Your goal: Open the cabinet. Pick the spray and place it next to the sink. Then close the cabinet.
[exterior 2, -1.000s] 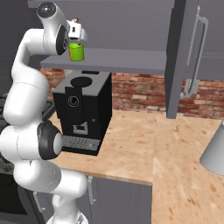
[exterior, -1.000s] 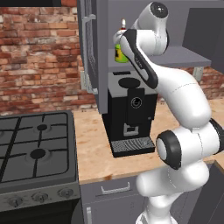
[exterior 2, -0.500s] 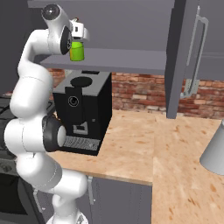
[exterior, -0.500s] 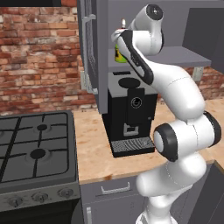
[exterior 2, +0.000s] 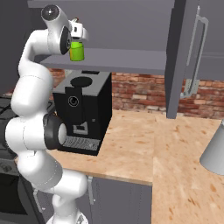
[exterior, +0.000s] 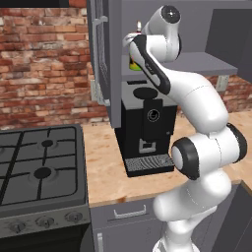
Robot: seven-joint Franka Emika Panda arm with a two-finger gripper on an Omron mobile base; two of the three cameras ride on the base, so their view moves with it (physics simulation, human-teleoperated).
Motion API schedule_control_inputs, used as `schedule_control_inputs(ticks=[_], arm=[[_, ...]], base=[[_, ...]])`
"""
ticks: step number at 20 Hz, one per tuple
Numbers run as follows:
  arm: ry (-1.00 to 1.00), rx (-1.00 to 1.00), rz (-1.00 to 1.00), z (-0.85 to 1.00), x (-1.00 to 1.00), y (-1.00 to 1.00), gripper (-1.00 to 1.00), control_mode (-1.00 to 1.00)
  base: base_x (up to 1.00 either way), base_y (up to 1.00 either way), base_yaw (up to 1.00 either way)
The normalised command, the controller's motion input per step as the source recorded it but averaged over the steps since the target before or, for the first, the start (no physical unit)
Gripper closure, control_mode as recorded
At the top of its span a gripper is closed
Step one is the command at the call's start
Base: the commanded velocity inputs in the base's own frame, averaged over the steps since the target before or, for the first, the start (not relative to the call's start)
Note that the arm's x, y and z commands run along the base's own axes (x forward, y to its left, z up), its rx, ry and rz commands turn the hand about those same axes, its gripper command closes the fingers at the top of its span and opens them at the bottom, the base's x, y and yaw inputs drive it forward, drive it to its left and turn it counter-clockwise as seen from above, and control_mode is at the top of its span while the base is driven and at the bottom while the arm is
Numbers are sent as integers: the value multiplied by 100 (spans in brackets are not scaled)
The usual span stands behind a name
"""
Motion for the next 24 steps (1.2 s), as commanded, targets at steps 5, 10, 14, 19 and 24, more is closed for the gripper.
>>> schedule_control_inputs(ticks=[5, 10, 14, 19, 24], arm=[[0, 0, 0, -1, 15, 6, -100, -100], [0, 0, 0, 0, 2, 0, -100, -100], [0, 0, 0, 0, 0, 0, -100, -100], [0, 0, 0, 0, 4, 0, -100, -100], [0, 0, -6, 0, 11, 0, -100, -100]], base=[[0, 0, 0], [0, 0, 0], [0, 0, 0], [0, 0, 0], [0, 0, 0]])
